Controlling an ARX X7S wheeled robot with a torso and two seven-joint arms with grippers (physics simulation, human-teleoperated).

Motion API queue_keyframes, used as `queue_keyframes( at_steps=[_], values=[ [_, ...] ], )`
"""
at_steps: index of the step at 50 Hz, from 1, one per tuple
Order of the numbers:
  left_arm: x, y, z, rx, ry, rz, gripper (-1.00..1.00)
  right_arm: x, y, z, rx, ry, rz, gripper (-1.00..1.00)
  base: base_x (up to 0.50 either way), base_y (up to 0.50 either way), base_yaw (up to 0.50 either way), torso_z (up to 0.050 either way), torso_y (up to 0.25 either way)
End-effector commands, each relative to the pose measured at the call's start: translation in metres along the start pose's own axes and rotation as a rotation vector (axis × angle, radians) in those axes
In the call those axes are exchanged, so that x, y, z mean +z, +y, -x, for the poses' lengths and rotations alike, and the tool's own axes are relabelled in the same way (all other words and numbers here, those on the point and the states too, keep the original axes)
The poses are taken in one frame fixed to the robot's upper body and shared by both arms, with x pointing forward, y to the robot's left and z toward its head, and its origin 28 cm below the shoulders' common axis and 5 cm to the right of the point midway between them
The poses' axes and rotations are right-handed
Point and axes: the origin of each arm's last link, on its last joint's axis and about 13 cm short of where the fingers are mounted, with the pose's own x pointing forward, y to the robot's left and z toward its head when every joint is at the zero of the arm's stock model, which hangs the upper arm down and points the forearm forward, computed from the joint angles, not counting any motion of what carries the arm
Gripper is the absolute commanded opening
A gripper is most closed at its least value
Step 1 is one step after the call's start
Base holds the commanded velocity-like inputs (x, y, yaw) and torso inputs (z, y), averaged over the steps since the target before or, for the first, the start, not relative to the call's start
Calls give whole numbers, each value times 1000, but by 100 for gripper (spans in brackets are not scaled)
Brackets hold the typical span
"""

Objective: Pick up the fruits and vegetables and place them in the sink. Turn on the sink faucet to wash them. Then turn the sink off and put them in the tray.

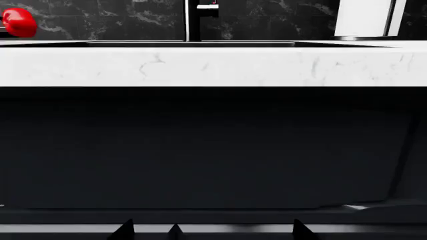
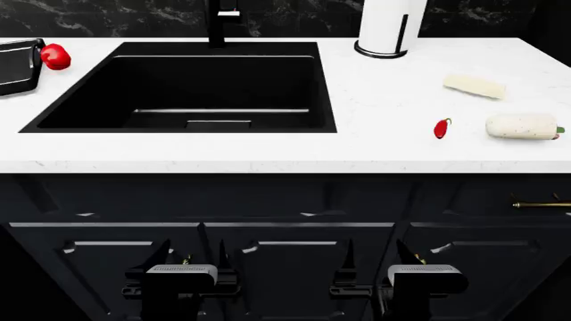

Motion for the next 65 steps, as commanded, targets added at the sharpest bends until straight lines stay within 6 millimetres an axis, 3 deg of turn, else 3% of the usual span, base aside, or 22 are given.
queue_keyframes(
  at_steps=[1,8,13,24,32,46,65],
  values=[
    [2,0,0,-2,-4,-2,100,1,0,0,1,0,1,100,0,0,0,0,0],
    [14,1,4,-7,-15,-9,100,4,-3,1,-10,-7,0,100,0,0,0,0,0],
    [37,1,1,-12,-48,-19,100,18,-4,-1,-8,-22,15,100,0,0,0,0,0],
    [130,3,-6,-13,-203,-46,100,77,-13,-12,-6,-93,46,100,0,0,0,0,0],
    [172,10,-4,-17,-283,-92,100,110,-20,-15,-12,-147,75,100,0,0,0,34,0],
    [191,16,-3,11,-316,-104,100,141,-24,-15,-8,-240,105,100,0,0,0,50,0],
    [199,17,-4,7,-348,-117,100,159,-39,-17,-128,-258,114,100,238,106,0,50,0]
  ],
)
